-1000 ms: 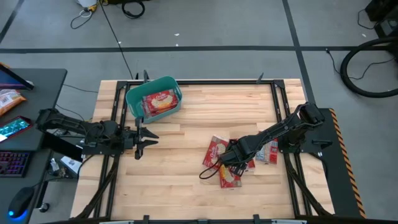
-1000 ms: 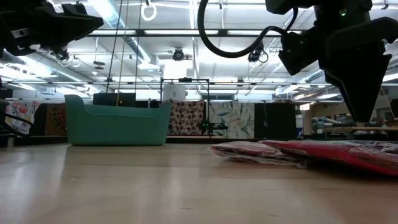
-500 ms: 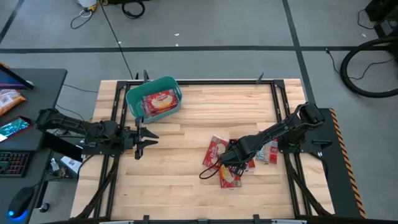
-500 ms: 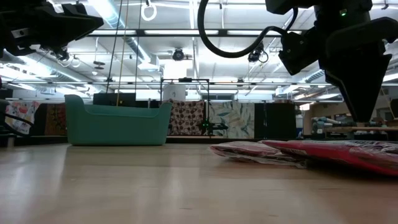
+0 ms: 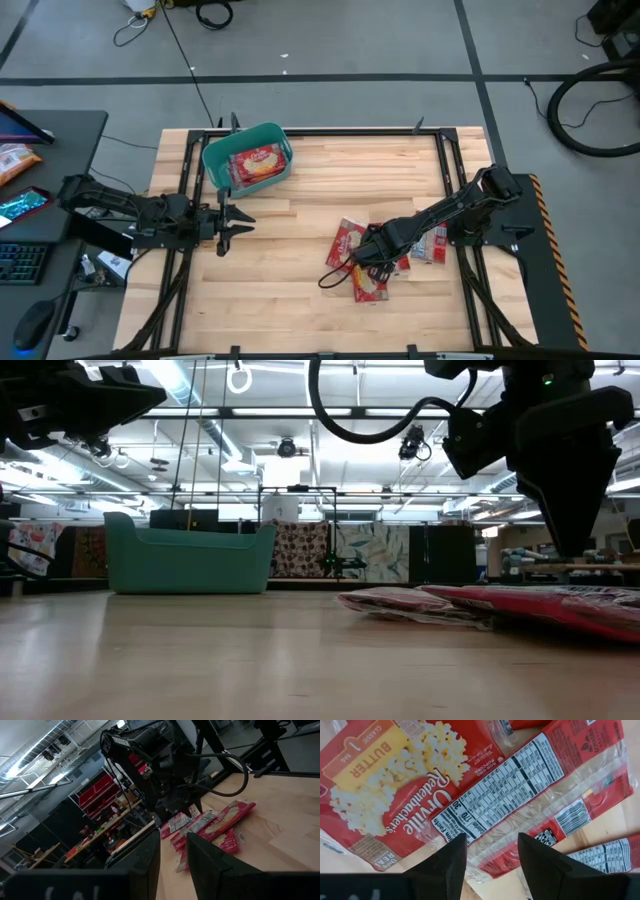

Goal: Sort popcorn bags into baskets
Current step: Put the red popcorn bag into the green bin

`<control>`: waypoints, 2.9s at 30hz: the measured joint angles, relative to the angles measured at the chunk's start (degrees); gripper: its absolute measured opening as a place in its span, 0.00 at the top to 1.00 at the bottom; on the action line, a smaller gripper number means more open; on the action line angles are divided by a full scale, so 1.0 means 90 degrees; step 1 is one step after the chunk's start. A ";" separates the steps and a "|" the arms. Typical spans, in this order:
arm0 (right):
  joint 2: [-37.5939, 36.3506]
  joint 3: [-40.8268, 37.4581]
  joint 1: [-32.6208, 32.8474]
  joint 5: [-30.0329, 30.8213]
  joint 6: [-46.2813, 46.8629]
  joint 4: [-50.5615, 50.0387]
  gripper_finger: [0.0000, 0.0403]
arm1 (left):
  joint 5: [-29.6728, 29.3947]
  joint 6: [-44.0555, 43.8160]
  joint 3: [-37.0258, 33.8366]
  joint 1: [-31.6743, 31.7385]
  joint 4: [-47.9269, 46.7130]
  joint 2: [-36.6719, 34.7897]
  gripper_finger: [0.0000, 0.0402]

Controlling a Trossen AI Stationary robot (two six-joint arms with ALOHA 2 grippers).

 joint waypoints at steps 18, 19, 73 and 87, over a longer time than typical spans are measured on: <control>0.0000 0.0000 -0.0002 -0.0002 -0.0015 -0.0002 0.55 | 0.0000 0.0000 0.0000 0.0002 -0.0001 0.0001 0.76; 0.0000 -0.0001 -0.0002 -0.0003 -0.0015 -0.0001 0.55 | 0.0000 0.0000 0.0000 0.0001 -0.0001 0.0001 0.76; 0.0046 -0.0005 -0.0482 -0.0640 0.0163 0.0037 0.55 | 0.0000 0.0000 0.0002 0.0000 0.0019 0.0000 0.76; 0.1329 0.1366 -0.0817 0.0751 0.0883 -0.0946 0.55 | 0.0000 -0.0002 0.0002 0.0000 0.0044 -0.0002 0.76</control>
